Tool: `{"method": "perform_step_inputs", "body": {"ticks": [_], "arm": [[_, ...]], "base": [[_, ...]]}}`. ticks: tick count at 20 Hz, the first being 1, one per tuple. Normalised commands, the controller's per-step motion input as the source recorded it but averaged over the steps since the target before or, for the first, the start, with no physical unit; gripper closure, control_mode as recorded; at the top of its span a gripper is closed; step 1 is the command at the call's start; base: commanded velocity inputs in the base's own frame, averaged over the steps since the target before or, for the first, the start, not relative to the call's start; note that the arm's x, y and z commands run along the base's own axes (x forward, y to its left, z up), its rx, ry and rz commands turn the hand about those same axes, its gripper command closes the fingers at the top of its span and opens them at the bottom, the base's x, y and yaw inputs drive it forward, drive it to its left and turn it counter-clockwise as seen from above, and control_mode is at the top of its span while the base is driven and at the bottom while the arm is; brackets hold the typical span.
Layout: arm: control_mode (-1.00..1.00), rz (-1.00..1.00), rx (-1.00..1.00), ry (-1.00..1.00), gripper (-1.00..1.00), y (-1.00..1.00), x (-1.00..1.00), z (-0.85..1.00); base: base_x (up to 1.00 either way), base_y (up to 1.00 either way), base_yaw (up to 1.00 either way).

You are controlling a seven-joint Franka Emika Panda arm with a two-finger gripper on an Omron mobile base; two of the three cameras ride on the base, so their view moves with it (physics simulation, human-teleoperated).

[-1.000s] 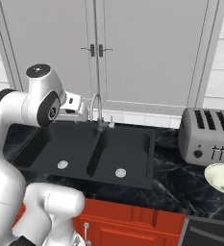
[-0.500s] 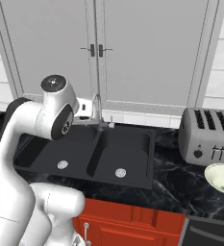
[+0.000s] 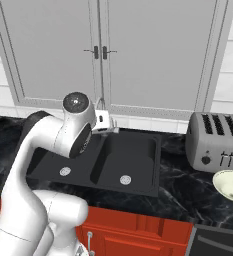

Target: Rinse each bowl for a few seconds and place them down in the sink or on the counter.

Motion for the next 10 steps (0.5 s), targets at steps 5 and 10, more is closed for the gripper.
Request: {"method": "perform_step_inputs", "body": {"ticks": [5, 10], "arm": [[-1.00, 0.09, 0.00, -0.12, -1.00, -0.18, 0.21, -0.16], [-1.00, 0.11, 0.00, -0.15, -1.00, -0.17, 0.24, -0.21]], "base": [[0.00, 0.00, 0.00], [0.00, 0.00, 0.00]]}}
